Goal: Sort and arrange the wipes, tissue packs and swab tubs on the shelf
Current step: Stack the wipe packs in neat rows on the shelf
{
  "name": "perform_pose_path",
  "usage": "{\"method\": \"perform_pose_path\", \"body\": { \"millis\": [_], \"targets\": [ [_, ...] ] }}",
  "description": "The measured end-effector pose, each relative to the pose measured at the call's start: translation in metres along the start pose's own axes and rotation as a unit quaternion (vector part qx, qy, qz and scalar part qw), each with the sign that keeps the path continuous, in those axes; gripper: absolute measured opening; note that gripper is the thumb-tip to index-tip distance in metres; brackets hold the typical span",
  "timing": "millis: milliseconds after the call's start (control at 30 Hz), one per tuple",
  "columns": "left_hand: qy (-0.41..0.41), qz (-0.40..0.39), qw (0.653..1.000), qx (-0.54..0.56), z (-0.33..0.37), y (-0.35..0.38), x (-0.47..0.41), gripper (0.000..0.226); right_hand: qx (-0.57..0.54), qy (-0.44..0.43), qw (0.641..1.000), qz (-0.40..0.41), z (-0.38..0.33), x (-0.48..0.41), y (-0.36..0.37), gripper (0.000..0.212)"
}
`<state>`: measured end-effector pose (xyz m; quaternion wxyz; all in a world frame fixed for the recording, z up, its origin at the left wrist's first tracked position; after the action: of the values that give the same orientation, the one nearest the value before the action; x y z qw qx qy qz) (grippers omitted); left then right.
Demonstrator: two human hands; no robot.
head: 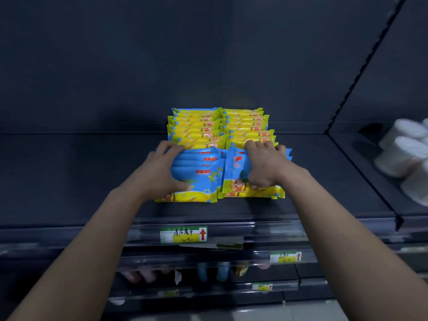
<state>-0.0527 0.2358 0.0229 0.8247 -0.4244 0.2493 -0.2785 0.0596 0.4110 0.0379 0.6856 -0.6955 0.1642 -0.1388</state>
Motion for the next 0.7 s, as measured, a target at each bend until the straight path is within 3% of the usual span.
{"method": "perform_pose_path", "body": {
  "millis": [133,333,533,700],
  "targets": [
    [-0.002,-0.048,0.996,-0.069,0.003,0.008,0.004,0.104,0.009,-0.003,1.000,0.013,0.001,0.008,-0.003,0.078],
    [0.045,-0.013,0.998,-0.040,0.025,0.011,0.010,0.089,0.020,0.007,1.000,0.023,0.005,0.025,0.002,0.092],
    [0.056,-0.039,0.994,-0.081,0.026,0.013,0.013,0.090,-0.011,0.026,0.999,0.036,0.017,0.037,0.002,0.086],
    [0.076,0.002,0.997,-0.027,0.039,0.011,0.016,0.081,0.003,0.038,0.998,0.042,0.027,0.040,-0.002,0.088]
  ]
}}
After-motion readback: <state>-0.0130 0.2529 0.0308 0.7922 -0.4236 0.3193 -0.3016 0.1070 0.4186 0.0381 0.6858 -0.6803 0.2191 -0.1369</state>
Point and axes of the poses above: each hand's wrist, its own x-axis away from the middle knuckle, its own y-axis out of the palm, z = x × y, the point moved 9 cm from there along -x, towards the middle knuckle, and after that the axes turned 11 degrees about z, right-handed, at the moved point
